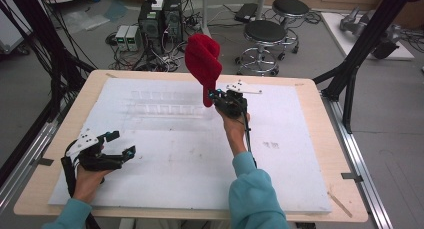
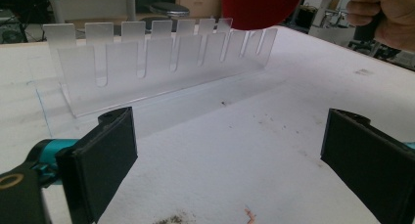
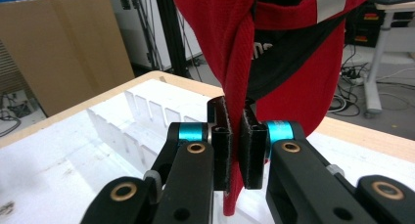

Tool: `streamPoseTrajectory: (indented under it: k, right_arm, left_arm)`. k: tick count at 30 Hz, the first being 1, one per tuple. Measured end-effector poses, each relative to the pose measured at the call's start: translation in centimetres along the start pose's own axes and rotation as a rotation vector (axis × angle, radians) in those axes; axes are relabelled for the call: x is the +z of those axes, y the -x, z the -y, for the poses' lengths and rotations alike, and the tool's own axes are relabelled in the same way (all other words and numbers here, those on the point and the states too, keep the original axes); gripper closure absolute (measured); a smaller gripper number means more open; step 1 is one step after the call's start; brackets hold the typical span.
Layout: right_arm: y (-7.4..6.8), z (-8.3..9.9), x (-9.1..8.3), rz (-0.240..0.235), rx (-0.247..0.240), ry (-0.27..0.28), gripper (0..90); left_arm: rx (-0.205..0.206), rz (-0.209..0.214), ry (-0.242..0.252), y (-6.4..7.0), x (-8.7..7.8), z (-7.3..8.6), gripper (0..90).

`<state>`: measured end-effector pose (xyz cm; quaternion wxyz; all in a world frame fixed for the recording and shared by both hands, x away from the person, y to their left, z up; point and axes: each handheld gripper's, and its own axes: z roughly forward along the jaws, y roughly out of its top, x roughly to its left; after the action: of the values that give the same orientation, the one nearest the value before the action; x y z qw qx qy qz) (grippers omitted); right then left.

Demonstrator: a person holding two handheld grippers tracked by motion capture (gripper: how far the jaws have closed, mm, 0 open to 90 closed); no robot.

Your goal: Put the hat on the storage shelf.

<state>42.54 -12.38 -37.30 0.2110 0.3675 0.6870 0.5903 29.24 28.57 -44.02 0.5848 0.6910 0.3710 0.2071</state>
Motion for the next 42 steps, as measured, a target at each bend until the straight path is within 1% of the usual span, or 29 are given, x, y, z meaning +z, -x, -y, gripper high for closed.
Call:
streamPoseTrajectory:
  k: [1,3,8,11,16,18,20,24,26,28,33,36,40,42]
  right_arm:
    - [0.04,0.07,0.07,-0.002,0.004,-0.006,85.9]
    - [0.15,0.18,0.15,-0.004,0.015,-0.001,85.9]
    - [0.10,0.18,0.14,0.000,0.026,-0.003,85.9]
    - [-0.07,0.14,0.11,0.011,0.039,-0.007,85.8]
    - [-0.33,-0.01,0.00,0.005,0.040,-0.007,85.8]
    - [-0.37,-0.01,0.00,0.002,0.031,-0.011,85.8]
    - [-0.42,0.01,0.03,0.005,0.035,-0.016,85.8]
    - [-0.34,0.15,0.20,0.014,0.059,-0.017,85.8]
    - [-0.39,0.25,0.32,0.021,0.062,-0.032,85.8]
    - [-0.48,0.44,0.52,0.023,0.054,-0.046,85.8]
    - [-0.32,0.56,0.65,0.023,0.062,-0.041,85.7]
    - [-0.30,0.71,0.76,0.026,0.067,-0.065,85.7]
    - [-0.20,0.72,0.70,0.017,0.071,-0.085,85.6]
    - [-0.18,0.72,0.59,0.014,0.069,-0.112,85.6]
  left_arm:
    - [-0.003,-0.001,-0.003,-0.04,0.01,0.05,6.9]
    - [-0.007,-0.002,-0.003,-0.07,0.02,0.12,6.8]
    - [-0.007,0.000,-0.010,-0.02,0.10,0.25,6.9]
    - [-0.008,-0.002,-0.010,0.03,0.15,0.28,6.8]
    - [-0.010,-0.002,-0.008,0.02,0.17,0.30,6.9]
    - [-0.010,-0.002,-0.010,0.01,0.19,0.30,6.9]
    - [-0.005,0.001,-0.014,0.01,0.18,0.30,6.8]
    - [-0.009,0.003,-0.013,0.05,0.18,0.30,6.8]
    - [-0.007,0.005,-0.014,0.05,0.14,0.31,6.8]
    - [-0.007,0.005,-0.010,0.07,0.10,0.31,6.8]
    - [-0.016,0.004,-0.008,-0.01,0.04,0.50,6.8]
    - [-0.012,0.010,-0.012,-0.02,0.05,0.58,6.8]
    - [-0.018,0.008,-0.009,0.04,0.04,0.71,6.8]
    - [-0.016,0.010,-0.014,0.04,0.03,0.83,6.8]
